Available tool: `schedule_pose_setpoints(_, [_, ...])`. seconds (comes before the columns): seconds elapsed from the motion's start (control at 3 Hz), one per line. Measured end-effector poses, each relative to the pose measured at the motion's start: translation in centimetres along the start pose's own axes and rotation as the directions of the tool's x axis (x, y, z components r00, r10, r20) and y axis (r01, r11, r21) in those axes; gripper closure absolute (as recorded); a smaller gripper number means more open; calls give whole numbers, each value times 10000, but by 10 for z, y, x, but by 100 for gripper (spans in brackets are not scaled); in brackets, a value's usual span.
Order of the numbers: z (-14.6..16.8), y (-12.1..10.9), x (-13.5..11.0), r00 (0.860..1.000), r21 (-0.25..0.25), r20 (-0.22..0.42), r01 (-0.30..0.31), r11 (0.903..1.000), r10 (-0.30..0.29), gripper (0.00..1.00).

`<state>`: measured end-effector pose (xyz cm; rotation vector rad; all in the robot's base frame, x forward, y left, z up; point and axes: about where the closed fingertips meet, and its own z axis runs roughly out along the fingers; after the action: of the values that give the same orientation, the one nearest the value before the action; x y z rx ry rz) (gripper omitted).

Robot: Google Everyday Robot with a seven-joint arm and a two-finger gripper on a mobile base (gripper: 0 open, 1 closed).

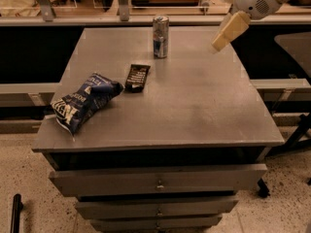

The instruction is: Move redbull can near blue chip bag

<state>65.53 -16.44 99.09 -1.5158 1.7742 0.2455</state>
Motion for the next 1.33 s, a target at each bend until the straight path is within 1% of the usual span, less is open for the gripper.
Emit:
schedule_pose_setpoints(0.33, [0, 0, 0, 10000, -2, 0, 0, 10000, 0, 0])
schedule_pose_setpoints(0.67, [14, -14, 0, 9998, 516, -15, -180, 9985, 181, 0])
schedule_pose_setpoints(1.0, [40, -36, 5, 9981, 1380, -8, -614, 9885, 621, 0])
schedule_pose_setpoints(1.33, [68, -53, 13, 9897, 2206, 457, -1421, 9650, 1353, 0])
